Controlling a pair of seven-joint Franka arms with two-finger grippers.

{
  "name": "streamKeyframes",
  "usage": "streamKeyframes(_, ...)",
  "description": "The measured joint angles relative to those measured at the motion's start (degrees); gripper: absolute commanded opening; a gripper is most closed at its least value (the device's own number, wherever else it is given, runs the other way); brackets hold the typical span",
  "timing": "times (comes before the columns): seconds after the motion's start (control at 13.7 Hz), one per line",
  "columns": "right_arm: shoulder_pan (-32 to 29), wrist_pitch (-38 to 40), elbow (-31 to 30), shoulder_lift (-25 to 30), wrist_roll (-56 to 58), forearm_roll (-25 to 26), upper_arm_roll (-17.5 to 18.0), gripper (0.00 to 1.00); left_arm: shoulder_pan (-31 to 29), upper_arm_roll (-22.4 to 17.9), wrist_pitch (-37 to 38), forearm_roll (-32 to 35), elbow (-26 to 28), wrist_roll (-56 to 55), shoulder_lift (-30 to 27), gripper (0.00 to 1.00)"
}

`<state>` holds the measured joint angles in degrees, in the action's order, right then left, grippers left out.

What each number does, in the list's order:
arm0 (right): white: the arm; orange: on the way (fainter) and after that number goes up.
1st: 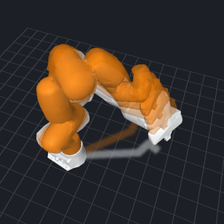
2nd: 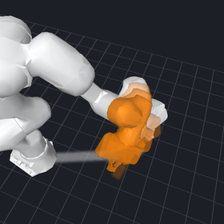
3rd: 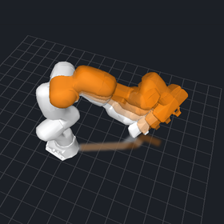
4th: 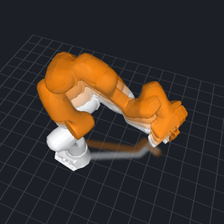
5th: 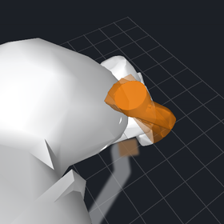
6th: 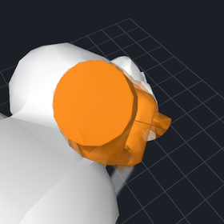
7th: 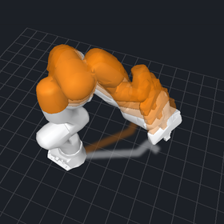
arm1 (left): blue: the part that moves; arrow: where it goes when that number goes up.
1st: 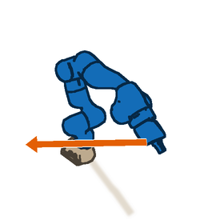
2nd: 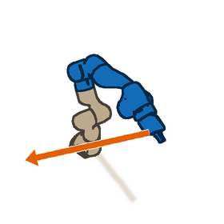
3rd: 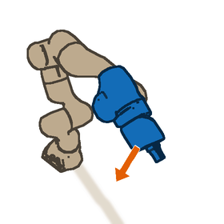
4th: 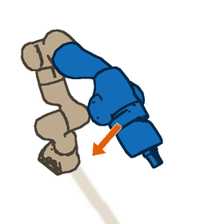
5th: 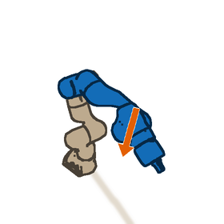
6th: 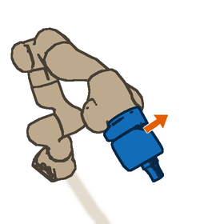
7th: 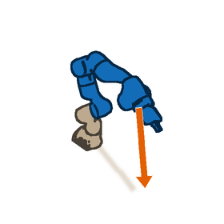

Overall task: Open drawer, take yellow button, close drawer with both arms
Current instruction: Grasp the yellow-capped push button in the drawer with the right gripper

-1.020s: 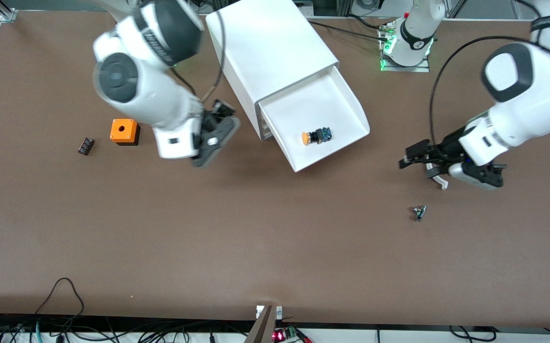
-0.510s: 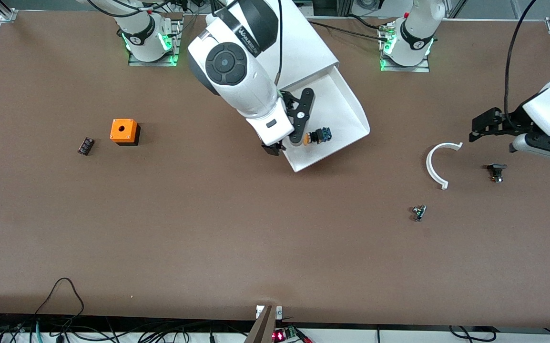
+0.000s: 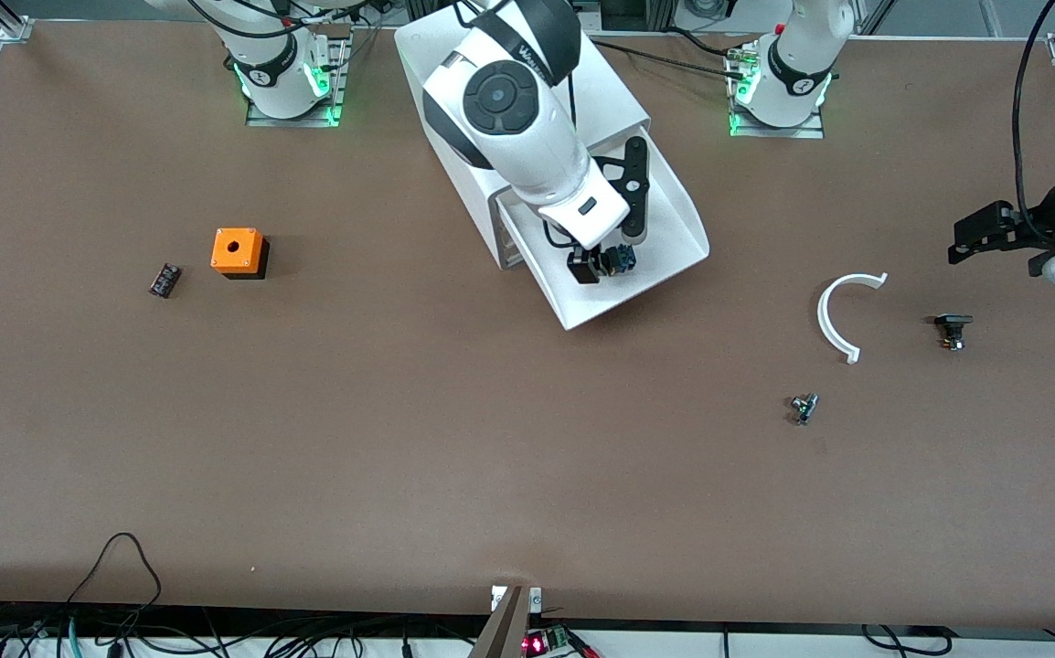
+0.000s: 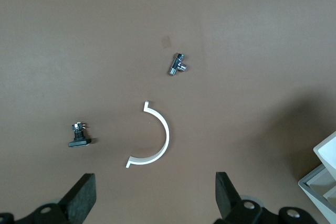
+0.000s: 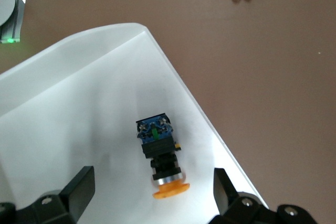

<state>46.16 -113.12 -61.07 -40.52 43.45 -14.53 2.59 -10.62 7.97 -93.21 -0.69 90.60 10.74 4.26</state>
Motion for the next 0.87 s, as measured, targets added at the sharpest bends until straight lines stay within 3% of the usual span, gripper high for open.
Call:
streamKeyframes(0.51,4.97,-1.81,0.1,-3.64,2.82,0.06,-5.96,0.99,0.05,0.16,-0.73,0.0,0.0,-0.09,-0.12,1.0)
streamKeyframes(0.87,6.74,-2.34,0.19,-4.33,3.02,0.07,-7.16,0.68,0.06,0.34,-0.87,0.0,0.0,-0.09,-0.12,1.0)
